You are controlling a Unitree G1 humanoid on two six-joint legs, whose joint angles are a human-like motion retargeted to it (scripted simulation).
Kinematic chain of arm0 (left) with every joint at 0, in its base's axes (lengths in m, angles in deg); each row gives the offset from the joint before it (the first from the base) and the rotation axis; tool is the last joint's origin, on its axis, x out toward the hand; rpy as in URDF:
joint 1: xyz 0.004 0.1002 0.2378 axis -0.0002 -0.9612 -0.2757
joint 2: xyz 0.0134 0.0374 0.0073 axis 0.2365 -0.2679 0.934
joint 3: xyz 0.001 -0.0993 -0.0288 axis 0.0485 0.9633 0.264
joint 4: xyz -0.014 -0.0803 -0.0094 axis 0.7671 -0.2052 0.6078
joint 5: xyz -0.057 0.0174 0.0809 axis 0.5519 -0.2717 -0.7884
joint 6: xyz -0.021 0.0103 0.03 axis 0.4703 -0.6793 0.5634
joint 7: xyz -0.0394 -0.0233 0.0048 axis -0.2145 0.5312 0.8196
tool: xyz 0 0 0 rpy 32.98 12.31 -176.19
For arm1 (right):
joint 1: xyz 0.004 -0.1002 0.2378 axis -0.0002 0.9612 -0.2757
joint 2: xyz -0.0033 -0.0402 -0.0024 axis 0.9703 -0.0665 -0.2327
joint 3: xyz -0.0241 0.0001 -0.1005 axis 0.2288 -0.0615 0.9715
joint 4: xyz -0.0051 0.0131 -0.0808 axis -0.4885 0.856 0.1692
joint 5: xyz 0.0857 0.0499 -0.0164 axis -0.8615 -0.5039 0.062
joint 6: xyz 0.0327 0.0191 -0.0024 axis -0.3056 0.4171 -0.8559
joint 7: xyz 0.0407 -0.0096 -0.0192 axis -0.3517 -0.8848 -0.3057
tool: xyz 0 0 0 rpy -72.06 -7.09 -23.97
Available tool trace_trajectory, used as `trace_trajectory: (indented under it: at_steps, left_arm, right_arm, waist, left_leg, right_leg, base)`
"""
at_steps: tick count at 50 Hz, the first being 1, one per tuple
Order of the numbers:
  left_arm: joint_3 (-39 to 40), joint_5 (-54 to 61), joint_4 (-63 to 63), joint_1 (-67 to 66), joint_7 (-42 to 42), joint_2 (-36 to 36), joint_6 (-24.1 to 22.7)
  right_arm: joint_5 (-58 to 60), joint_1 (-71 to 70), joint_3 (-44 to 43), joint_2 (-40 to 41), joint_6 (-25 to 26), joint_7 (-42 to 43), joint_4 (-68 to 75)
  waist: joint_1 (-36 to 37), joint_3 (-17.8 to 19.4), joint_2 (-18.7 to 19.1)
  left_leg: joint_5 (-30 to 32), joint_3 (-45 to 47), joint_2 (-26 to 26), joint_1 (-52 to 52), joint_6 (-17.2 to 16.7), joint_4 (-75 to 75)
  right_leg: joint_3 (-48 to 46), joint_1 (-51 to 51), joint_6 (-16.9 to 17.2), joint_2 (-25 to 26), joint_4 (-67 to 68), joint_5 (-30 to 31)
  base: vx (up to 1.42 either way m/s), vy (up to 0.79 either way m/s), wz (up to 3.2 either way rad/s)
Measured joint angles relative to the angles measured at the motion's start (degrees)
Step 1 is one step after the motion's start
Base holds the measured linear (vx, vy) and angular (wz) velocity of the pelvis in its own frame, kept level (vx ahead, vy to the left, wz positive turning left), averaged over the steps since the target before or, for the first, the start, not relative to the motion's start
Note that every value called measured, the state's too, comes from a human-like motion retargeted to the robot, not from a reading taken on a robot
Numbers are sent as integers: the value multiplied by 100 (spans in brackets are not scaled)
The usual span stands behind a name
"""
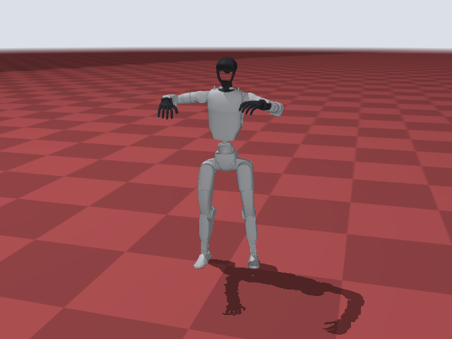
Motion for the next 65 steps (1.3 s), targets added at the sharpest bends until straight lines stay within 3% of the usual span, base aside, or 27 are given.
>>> trace_trajectory:
  at_steps: [6, 13, 16, 22, 25, 29, 34, 39, 43, 50, 55, 58, 60, 65]
  left_arm:
    - [285, -140, 221, -400, 14, -846, 127]
    - [915, 166, 912, -1634, 63, -2162, 322]
    - [1040, 459, 1448, -2222, 116, -2835, 408]
    - [904, 1063, 3180, -3272, 208, -4207, 643]
    - [802, 1394, 4265, -3732, 261, -4845, 812]
    - [828, 1813, 5702, -4230, 311, -5577, 1075]
    - [1140, 2233, 6881, -4837, 388, -6164, 1264]
    - [1574, 2546, 7227, -5440, 407, -6446, 1054]
    - [1883, 2678, 7218, -5677, 351, -6509, 826]
    - [2041, 2665, 7390, -5091, 317, -6289, 736]
    - [1749, 2153, 7719, -4114, 206, -5978, 671]
    - [1371, 1606, 7765, -3450, 206, -5764, 625]
    - [1082, 1245, 7691, -2935, 308, -5612, 654]
    - [390, 444, 7093, -1538, 663, -5240, 809]
  right_arm:
    - [63, -248, 512, 866, 36, -5, 234]
    - [-2, 316, 496, 2096, 135, 164, 933]
    - [-96, 663, 420, 2715, 213, 415, 1393]
    - [-669, 1177, 428, 4127, 395, 1321, 2686]
    - [-1231, 1295, 411, 4817, 477, 1834, 3406]
    - [-2024, 1219, 282, 5578, 575, 2373, 4345]
    - [-2656, 938, 78, 6124, 644, 2659, 5167]
    - [-2759, 762, 143, 6238, 478, 2524, 5506]
    - [-2501, 851, 361, 6205, 325, 2233, 5604]
    - [-1831, 1456, 803, 6311, 362, 1863, 5995]
    - [-1454, 2070, 1025, 6476, 386, 1553, 6582]
    - [-1294, 2324, 1053, 6487, 375, 1438, 6892]
    - [-1270, 2340, 1006, 6449, 421, 1482, 7025]
    - [-1583, 1814, 857, 6262, 552, 1856, 6981]
  waist:
    - [-141, -23, 29]
    - [-159, 36, 66]
    - [-56, 113, -2]
    - [225, 232, -393]
    - [339, 299, -526]
    - [575, 485, -577]
    - [967, 776, -412]
    - [1277, 1035, -111]
    - [1386, 1101, -68]
    - [1304, 796, -216]
    - [1052, 495, -111]
    - [881, 256, 95]
    - [752, 118, 199]
    - [429, 45, 340]
  left_leg:
    - [-29, -42, 54, 44, 12, 47]
    - [-16, -42, 118, 35, 166, 260]
    - [57, 4, 105, -67, 433, 603]
    - [369, 51, -117, -1003, 1285, 2453]
    - [458, -54, -301, -1632, 1462, 3363]
    - [485, 44, -464, -1933, 1417, 3197]
    - [1033, 355, -335, -1720, 1154, 1417]
    - [1683, 214, -56, -1571, 574, -159]
    - [1520, 201, 52, -1665, 182, -536]
    - [1389, 680, 80, -1451, 80, -537]
    - [1266, 602, 162, -896, 7, -537]
    - [1005, 445, 348, -660, -27, -447]
    - [824, 348, 428, -622, -38, -335]
    - [433, 186, 411, -544, -83, -65]
  right_leg:
    - [0, 27, -121, 50, 114, -158]
    - [81, 93, -214, 107, 172, -317]
    - [193, 150, -216, 61, 168, -372]
    - [443, 181, -303, -291, 257, -460]
    - [531, 190, -382, -407, 356, -518]
    - [683, 282, -431, -410, 498, -607]
    - [900, 550, -426, -137, 552, -710]
    - [1112, 1029, -404, 235, 473, -769]
    - [1205, 1335, -352, 297, 443, -756]
    - [1241, 1535, -380, 264, 669, -364]
    - [1197, 1482, -485, 432, 1552, 784]
    - [989, 803, -487, 649, 3006, 1485]
    - [745, 144, -520, 690, 4053, 1649]
    - [-157, -1166, -1016, 311, 5232, 887]
  base:
    - [7, -7, 7]
    - [10, -13, -7]
    - [11, -17, -26]
    - [13, -18, -29]
    - [18, -12, -23]
    - [25, -7, -40]
    - [31, -1, -59]
    - [37, 7, -55]
    - [42, 13, -27]
    - [50, 20, -7]
    - [59, 26, 3]
    - [53, 27, 8]
    - [44, 24, 17]
    - [37, 19, 29]
